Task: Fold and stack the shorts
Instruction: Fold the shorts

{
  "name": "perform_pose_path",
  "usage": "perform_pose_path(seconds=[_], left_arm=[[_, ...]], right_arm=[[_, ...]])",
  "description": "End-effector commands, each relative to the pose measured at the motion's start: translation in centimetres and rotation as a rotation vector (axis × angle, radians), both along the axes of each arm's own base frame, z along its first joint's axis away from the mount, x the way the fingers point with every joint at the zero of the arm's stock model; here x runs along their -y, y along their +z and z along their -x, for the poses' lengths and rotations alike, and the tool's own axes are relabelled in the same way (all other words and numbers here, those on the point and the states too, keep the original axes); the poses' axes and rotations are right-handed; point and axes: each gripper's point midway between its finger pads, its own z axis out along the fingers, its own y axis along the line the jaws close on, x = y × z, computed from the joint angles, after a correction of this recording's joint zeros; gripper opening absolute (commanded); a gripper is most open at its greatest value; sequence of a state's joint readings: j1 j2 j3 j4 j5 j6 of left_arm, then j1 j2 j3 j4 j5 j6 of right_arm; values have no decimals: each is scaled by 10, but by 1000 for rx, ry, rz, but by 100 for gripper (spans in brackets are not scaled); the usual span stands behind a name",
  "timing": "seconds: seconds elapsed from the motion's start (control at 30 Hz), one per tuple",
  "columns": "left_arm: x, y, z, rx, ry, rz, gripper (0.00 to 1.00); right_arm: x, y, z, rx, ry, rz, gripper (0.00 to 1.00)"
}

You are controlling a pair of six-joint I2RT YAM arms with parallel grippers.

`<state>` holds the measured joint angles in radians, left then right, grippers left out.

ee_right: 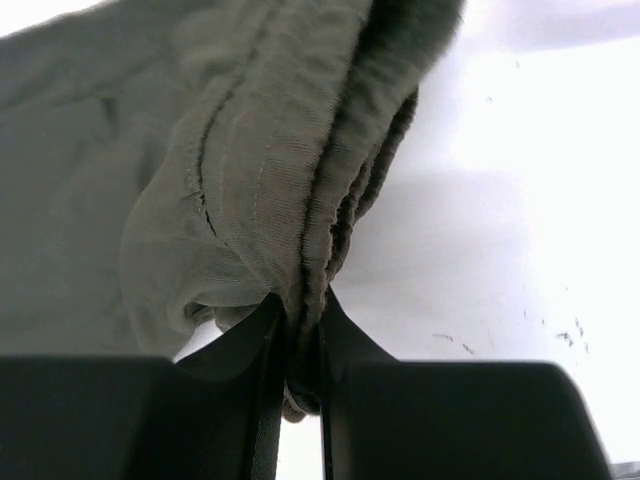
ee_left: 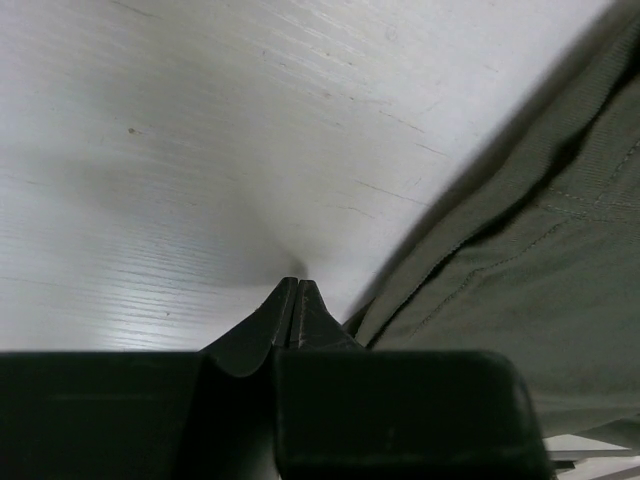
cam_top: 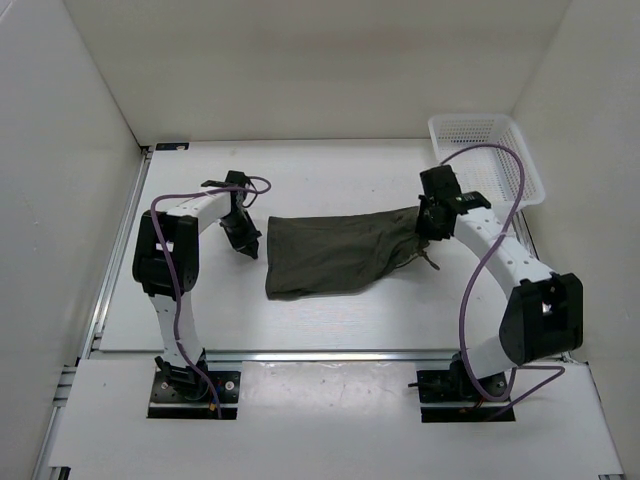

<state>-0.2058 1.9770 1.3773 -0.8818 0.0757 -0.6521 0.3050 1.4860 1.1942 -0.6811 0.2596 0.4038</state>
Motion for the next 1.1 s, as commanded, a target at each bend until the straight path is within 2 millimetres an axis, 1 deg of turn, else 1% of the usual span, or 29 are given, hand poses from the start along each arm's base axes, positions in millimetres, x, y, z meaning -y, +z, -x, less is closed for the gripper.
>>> perform_pose_path(seconds=[0.0, 0.03, 0.07, 0.1, 0.13, 0.17, 0.23, 0.27, 0.3, 0.33, 0.37, 0.4, 0.43, 0.5, 0.63, 0.67, 0.73, 0.77, 0.83, 0.87, 0.93, 0.97, 1.0, 1.03, 1.07], left_arm=[[5, 22, -16, 77, -7, 28, 10], [5, 26, -16, 88, -7, 30, 10], [5, 26, -16, 88, -7, 30, 10], [5, 26, -16, 88, -7, 30, 10], [6, 26, -16, 86, -8, 39, 10], [7, 29, -19, 98, -17, 40, 10], [8, 29, -19, 96, -19, 49, 10], [8, 29, -19, 96, -19, 49, 10], [8, 29, -19, 96, -19, 49, 10], [8, 29, -19, 96, -19, 49, 10], [8, 29, -19, 96, -19, 49, 10], [8, 29, -19, 96, -19, 49, 10], [8, 29, -19, 96, -19, 49, 10], [8, 29, -19, 96, -19, 49, 10], [8, 29, -17, 87, -19, 47, 10], [8, 29, -17, 87, -19, 47, 10], [7, 31, -20, 98, -17, 39, 10], [6, 31, -18, 89, -17, 37, 10], [7, 33, -20, 98, -17, 38, 10], [6, 33, -18, 89, -17, 37, 10], [4, 33, -18, 92, -25, 26, 10], [5, 35, -21, 101, -25, 28, 10], [5, 35, -21, 101, -25, 28, 10], [5, 35, -21, 101, -25, 28, 10], [5, 35, -19, 92, -25, 26, 10]], right_arm=[[28, -12, 32, -41, -92, -21, 7], [26, -19, 39, -59, -87, -54, 16], [27, -27, 45, -76, -90, -79, 30], [34, -33, 52, -99, -114, -102, 47], [36, -47, 61, -135, -123, -120, 74], [38, -52, 63, -145, -132, -137, 82], [43, -59, 67, -165, -162, -192, 90], [45, -64, 68, -169, -171, -211, 92], [51, -63, 65, -159, -198, -231, 92], [52, -66, 66, -162, -203, -253, 92], [52, -68, 62, -159, -207, -268, 92], [53, -75, 64, -179, -217, -281, 92], [51, -77, 62, -186, -212, -291, 93], [50, -85, 56, -192, -221, -318, 93], [43, -98, 46, -209, -241, -363, 87], [41, -104, 49, -239, -252, -377, 84], [39, -108, 42, -232, -269, -397, 80], [38, -112, 41, -239, -279, -401, 78], [34, -117, 42, -251, -279, -423, 71], [36, -120, 40, -249, -293, -416, 67], [35, -115, 33, -231, -292, -413, 55], [37, -119, 34, -240, -300, -401, 49], [39, -117, 30, -227, -304, -390, 32], [41, -118, 33, -239, -311, -380, 23], [43, -118, 30, -235, -307, -367, 15]])
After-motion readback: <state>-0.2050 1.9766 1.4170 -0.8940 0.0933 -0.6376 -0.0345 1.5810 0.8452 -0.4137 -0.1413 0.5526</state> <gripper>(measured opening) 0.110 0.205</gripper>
